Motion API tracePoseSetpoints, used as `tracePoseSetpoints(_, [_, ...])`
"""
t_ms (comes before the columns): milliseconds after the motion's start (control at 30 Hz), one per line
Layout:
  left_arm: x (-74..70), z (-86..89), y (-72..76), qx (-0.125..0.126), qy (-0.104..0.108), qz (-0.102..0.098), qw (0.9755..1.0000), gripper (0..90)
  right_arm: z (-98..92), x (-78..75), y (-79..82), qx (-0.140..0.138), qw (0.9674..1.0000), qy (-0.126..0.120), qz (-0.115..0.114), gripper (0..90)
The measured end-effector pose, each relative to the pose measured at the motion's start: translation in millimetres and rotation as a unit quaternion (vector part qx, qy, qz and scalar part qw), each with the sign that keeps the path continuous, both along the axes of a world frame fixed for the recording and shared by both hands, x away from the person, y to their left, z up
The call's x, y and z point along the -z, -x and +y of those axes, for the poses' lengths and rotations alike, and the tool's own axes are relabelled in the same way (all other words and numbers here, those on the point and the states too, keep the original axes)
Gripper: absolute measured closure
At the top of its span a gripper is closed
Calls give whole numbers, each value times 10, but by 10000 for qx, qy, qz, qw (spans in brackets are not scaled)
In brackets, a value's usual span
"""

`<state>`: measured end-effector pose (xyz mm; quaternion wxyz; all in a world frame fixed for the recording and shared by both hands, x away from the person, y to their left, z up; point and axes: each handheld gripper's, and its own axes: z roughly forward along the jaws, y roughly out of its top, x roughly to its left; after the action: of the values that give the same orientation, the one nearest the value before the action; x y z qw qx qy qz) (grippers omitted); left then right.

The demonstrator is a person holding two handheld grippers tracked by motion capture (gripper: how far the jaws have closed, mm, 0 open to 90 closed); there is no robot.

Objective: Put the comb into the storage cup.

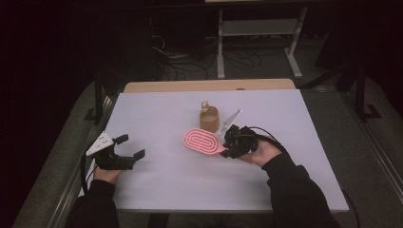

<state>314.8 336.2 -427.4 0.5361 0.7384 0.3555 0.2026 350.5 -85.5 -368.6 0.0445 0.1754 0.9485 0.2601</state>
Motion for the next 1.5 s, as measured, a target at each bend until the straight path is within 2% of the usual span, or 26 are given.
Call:
tracePoseSetpoints(133, [-6, -8, 11, -7, -4, -40, 10000, 0, -22, -47, -9, 32, 10000, -50, -40, 686])
tracePoseSetpoints(367, [-8, -24, 21, -2, -39, -32, 10000, 0, -29, -152, -6, -34, 9996, -137, -251, 686])
tracePoseSetpoints(567, [-40, -34, 54, 15, 6, -75, 10000, 1, -46, -246, -36, -8, 9994, -197, -298, 686])
tracePoseSetpoints(767, [-59, -64, 64, 44, -72, -24, 10000, 1, -60, -361, -76, 4, 9989, -273, -371, 685])
tracePoseSetpoints(1000, [-162, -121, 88, 114, -211, -34, 9997, 1, -55, -459, -104, -24, 9983, -359, -468, 685])
tracePoseSetpoints(1100, [-230, -138, 92, 218, -259, 15, 9994, 1, -50, -503, -120, -14, 9980, -407, -484, 686])
tracePoseSetpoints(1167, [-262, -149, 90, 257, -231, 37, 9994, 1, -46, -529, -132, -27, 9977, -462, -499, 686])
tracePoseSetpoints(1333, [-325, -147, 76, 394, 53, 137, 9991, 1, -17, -603, -141, -77, 9969, -538, -562, 686])
tracePoseSetpoints(1500, [-372, -96, 55, 383, 267, 199, 9987, 1, 42, -676, -128, -112, 9967, -512, -626, 685])
